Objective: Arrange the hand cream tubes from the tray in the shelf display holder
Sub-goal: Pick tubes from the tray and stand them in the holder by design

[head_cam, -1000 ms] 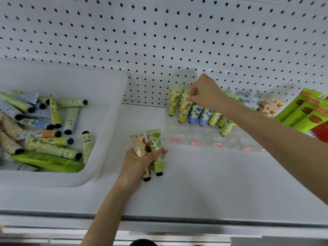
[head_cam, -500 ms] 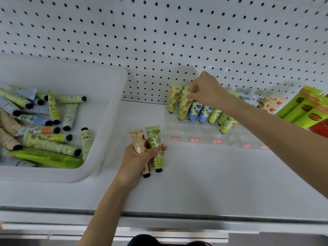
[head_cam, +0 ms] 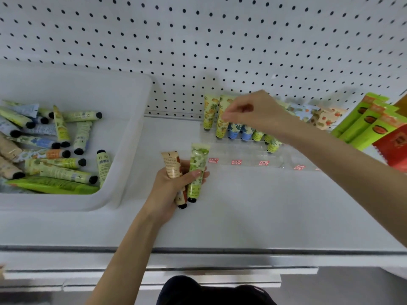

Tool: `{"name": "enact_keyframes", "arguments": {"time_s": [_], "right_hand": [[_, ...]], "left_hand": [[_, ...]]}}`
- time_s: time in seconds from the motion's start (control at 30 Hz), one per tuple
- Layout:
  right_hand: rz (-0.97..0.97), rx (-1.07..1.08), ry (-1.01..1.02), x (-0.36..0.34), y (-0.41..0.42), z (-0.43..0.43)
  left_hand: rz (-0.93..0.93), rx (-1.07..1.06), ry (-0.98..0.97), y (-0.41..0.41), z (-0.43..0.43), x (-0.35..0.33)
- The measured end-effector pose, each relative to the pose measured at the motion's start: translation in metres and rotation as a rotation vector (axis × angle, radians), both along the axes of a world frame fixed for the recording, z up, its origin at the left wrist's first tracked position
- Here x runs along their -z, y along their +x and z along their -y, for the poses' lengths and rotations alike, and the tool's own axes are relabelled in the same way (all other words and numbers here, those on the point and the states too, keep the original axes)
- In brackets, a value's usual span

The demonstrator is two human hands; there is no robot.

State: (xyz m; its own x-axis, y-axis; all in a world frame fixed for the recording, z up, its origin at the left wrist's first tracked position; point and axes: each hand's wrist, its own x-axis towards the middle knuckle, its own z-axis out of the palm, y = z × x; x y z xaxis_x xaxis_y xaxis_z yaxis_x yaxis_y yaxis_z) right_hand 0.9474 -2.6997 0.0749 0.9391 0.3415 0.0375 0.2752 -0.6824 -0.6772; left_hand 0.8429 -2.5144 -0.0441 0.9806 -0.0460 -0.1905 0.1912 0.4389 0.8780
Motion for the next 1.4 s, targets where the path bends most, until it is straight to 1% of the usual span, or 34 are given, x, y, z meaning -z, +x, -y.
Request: {"name": "enact_keyframes", "arguments": {"time_s": [0.03,0.1,0.23,0.4,0.47,0.57,0.63,0.7,0.8,0.87,0.97,1.03,1.1,1.27,1.4], "right_hand": [[-0.1,-0.048,0.053,0.003,-0.014,0.002],[-0.184,-0.124,0.069,0.011,-0.036,0.007],[-0.212,-0.129,0.061,0.016,-0.049,0.026],[-0.247,-0.147,-0.07,0.007,-0.054,0.053],[-0.221,-0.107,-0.069,0.001,-0.053,0.062],[-0.11,0.029,-0.075,-0.015,-0.044,0.078],[-0.031,0.107,-0.096,-0.024,-0.038,0.086],[0.069,0.169,-0.149,-0.026,-0.029,0.091],[0.195,0.22,-0.255,-0.019,-0.013,0.09],[0.227,0.255,-0.32,-0.014,-0.003,0.088],[0.234,0.275,-0.396,-0.009,0.007,0.084],[0.243,0.264,-0.431,-0.007,0.01,0.083],[0.248,0.253,-0.461,-0.004,0.012,0.083],[0.24,0.252,-0.508,0.001,0.018,0.083],[0.217,0.233,-0.509,0.004,0.021,0.083]], "left_hand": [[0.012,0.022,-0.01,-0.001,0.005,-0.001],[0.028,0.073,-0.02,-0.003,0.017,-0.004],[0.049,0.164,0.004,-0.004,0.038,-0.013],[0.036,0.233,0.188,-0.005,0.056,-0.011],[0.018,0.221,0.17,-0.004,0.06,-0.008],[-0.078,0.132,-0.011,0.001,0.058,-0.006],[-0.172,0.055,-0.029,0.006,0.054,-0.006],[-0.248,0.03,-0.027,0.008,0.052,-0.004],[-0.292,0.026,-0.099,0.01,0.055,0.0],[-0.257,0.046,-0.129,0.01,0.057,0.003],[-0.124,0.038,-0.12,0.007,0.056,0.01],[-0.064,0.009,-0.179,0.005,0.054,0.013],[-0.039,-0.016,-0.215,0.005,0.054,0.013],[-0.001,-0.023,-0.18,0.004,0.056,0.012],[-0.004,-0.031,-0.227,0.003,0.054,0.013]]}}
